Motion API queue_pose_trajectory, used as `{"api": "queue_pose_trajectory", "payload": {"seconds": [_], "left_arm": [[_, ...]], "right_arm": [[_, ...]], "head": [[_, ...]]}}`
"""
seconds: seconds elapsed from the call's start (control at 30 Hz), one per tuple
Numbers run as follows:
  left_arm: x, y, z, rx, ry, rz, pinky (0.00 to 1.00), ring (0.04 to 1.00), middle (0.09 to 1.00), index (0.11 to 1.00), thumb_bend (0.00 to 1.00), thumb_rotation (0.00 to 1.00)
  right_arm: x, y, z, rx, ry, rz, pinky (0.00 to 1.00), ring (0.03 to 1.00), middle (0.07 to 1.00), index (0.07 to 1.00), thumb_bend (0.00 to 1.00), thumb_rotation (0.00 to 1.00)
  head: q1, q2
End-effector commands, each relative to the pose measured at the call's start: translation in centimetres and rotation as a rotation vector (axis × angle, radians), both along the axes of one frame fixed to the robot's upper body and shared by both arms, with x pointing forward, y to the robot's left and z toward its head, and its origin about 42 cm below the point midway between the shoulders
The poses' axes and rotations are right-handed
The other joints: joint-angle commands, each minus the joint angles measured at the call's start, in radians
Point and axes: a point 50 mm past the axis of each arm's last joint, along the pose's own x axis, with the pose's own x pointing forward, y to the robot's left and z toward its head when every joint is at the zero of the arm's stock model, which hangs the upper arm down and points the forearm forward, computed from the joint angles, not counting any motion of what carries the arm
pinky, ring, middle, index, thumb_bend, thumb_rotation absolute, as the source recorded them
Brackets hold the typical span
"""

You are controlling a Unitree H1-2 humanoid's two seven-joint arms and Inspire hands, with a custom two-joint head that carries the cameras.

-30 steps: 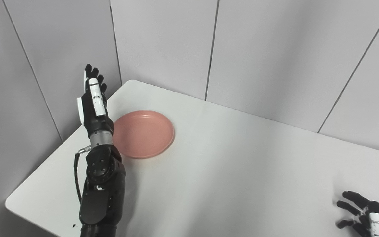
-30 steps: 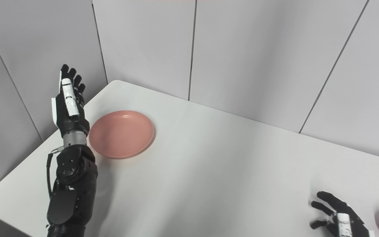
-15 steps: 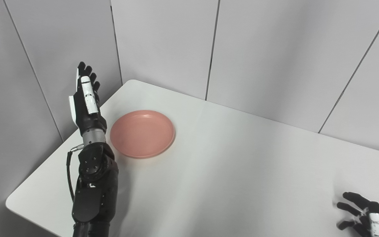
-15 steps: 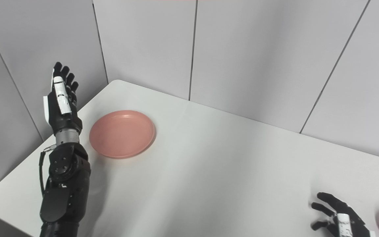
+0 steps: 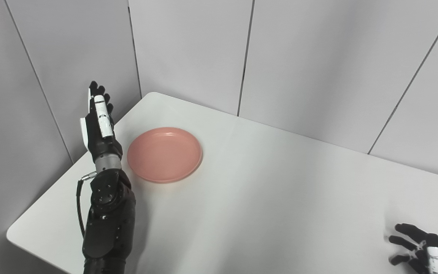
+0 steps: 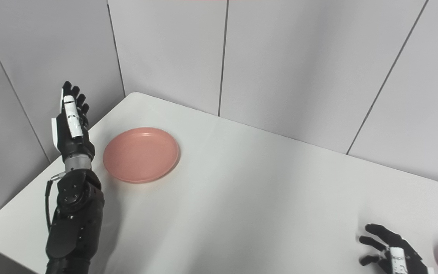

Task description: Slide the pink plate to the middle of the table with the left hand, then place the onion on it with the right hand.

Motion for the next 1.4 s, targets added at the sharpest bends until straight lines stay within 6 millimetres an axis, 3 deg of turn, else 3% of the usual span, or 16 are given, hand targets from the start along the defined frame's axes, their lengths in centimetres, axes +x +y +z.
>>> {"api": "queue_pose_trajectory", "payload": {"seconds": [0.0,0.77,1.37], "left_arm": [[0.3,0.4,1.4,0.030,-0.056,0.009,0.98,0.971,0.970,0.948,0.42,1.00],[1.3,0.6,-0.9,-0.006,0.008,-0.001,0.99,0.978,0.981,0.954,0.38,1.00],[1.9,-0.3,-1.3,-0.023,0.049,-0.027,1.00,1.000,1.000,1.000,0.36,1.00]], "right_arm": [[0.2,-0.7,0.7,-0.009,-0.033,-0.009,0.28,0.569,0.651,0.581,0.91,0.80],[0.1,-0.9,0.9,-0.017,-0.033,-0.011,0.27,0.547,0.632,0.563,0.89,0.81],[0.2,-1.0,0.7,-0.008,-0.037,-0.004,0.27,0.548,0.635,0.560,0.88,0.79]], "head": [[0.000,0.000],[0.005,0.010],[0.004,0.014]]}}
